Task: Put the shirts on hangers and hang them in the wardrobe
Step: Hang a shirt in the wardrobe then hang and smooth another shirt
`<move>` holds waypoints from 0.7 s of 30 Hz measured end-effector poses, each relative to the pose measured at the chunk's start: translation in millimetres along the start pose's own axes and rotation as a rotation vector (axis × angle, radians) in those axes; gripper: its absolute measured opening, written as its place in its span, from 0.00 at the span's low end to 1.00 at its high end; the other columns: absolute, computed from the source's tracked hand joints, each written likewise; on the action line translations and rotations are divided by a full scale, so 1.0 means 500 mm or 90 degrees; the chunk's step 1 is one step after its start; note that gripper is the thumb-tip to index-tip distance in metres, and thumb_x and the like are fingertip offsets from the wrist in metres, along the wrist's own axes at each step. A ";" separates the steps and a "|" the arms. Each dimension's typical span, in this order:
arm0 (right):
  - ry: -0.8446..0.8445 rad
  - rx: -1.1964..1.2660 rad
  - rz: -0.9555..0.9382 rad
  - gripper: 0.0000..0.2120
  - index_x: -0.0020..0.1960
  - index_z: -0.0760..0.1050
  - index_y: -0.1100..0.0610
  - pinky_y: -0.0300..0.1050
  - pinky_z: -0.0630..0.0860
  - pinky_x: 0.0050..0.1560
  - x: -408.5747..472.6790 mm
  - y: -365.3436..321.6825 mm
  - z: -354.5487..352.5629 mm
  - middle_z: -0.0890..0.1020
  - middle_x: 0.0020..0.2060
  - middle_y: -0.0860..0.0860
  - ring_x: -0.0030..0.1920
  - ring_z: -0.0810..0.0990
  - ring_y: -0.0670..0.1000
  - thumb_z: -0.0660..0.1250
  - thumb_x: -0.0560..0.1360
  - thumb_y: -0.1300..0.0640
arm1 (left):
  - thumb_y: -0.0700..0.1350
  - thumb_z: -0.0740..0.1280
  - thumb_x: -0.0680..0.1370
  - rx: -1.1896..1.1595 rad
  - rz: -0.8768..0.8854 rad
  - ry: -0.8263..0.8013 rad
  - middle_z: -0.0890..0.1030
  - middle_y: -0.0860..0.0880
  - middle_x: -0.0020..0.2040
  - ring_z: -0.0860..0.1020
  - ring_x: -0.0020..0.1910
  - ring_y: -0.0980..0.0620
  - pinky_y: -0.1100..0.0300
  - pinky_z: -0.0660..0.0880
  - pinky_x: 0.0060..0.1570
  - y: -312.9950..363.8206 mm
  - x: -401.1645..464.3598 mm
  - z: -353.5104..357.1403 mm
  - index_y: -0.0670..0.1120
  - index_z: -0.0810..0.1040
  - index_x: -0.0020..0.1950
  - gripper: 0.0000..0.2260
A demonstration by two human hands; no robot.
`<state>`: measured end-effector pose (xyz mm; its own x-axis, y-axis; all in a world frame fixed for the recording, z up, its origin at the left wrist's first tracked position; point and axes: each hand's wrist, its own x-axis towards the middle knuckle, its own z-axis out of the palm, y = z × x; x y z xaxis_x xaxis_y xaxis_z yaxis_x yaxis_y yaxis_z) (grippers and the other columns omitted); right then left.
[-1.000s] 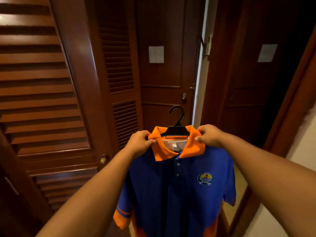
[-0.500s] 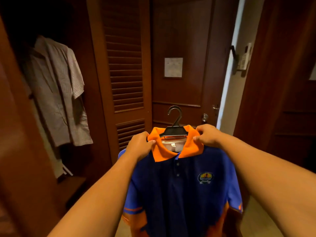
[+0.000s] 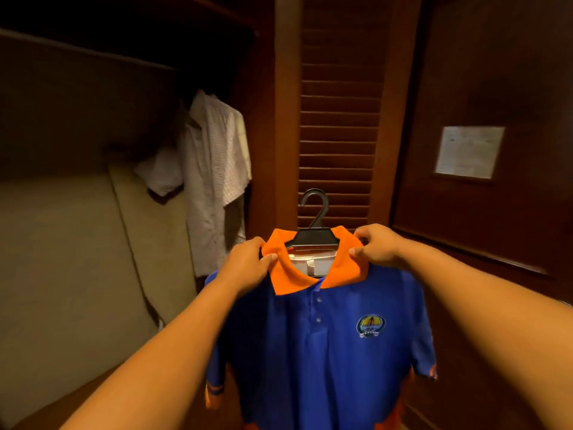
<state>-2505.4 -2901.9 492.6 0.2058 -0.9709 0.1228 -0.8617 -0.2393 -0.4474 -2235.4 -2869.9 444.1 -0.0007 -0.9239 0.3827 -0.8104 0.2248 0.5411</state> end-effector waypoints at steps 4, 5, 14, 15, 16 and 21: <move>-0.012 0.027 -0.094 0.03 0.46 0.76 0.52 0.45 0.73 0.47 0.134 -0.086 -0.011 0.79 0.45 0.50 0.49 0.78 0.51 0.70 0.75 0.57 | 0.50 0.66 0.78 0.022 -0.046 0.083 0.80 0.47 0.49 0.77 0.49 0.47 0.53 0.73 0.48 -0.061 0.064 -0.067 0.47 0.75 0.53 0.08; -0.008 0.029 -0.114 0.03 0.47 0.77 0.53 0.46 0.74 0.49 0.164 -0.109 -0.013 0.80 0.45 0.51 0.49 0.78 0.52 0.70 0.75 0.57 | 0.50 0.66 0.78 0.027 -0.053 0.105 0.80 0.47 0.49 0.77 0.49 0.46 0.53 0.74 0.49 -0.075 0.079 -0.087 0.48 0.75 0.53 0.08; 0.028 0.048 -0.260 0.03 0.43 0.77 0.53 0.46 0.76 0.49 0.402 -0.331 -0.044 0.82 0.44 0.51 0.48 0.79 0.51 0.72 0.73 0.57 | 0.50 0.67 0.77 0.095 -0.065 0.257 0.79 0.50 0.47 0.76 0.47 0.51 0.58 0.69 0.44 -0.183 0.235 -0.293 0.52 0.71 0.49 0.06; 0.027 0.053 -0.274 0.05 0.42 0.76 0.52 0.45 0.75 0.48 0.422 -0.353 -0.051 0.81 0.44 0.51 0.47 0.79 0.51 0.72 0.73 0.57 | 0.50 0.67 0.78 0.111 -0.064 0.268 0.79 0.50 0.48 0.76 0.46 0.52 0.58 0.68 0.44 -0.190 0.252 -0.315 0.52 0.71 0.49 0.06; 0.022 0.054 -0.284 0.05 0.42 0.76 0.51 0.45 0.75 0.47 0.444 -0.374 -0.057 0.80 0.44 0.51 0.47 0.79 0.51 0.72 0.74 0.57 | 0.50 0.67 0.78 0.126 -0.064 0.278 0.78 0.51 0.47 0.75 0.46 0.53 0.59 0.68 0.43 -0.197 0.270 -0.336 0.52 0.71 0.49 0.06; 0.052 0.019 -0.345 0.05 0.47 0.77 0.54 0.47 0.76 0.50 0.561 -0.466 -0.090 0.81 0.48 0.54 0.49 0.79 0.53 0.72 0.73 0.55 | 0.52 0.66 0.78 0.187 -0.073 0.339 0.76 0.54 0.46 0.75 0.45 0.55 0.59 0.70 0.43 -0.235 0.375 -0.418 0.53 0.71 0.51 0.06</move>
<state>-2267.8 -3117.9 671.1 0.5794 -0.7042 0.4103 -0.6286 -0.7065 -0.3250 -2017.8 -3004.7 609.0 0.3277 -0.6390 0.6960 -0.9152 -0.0317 0.4018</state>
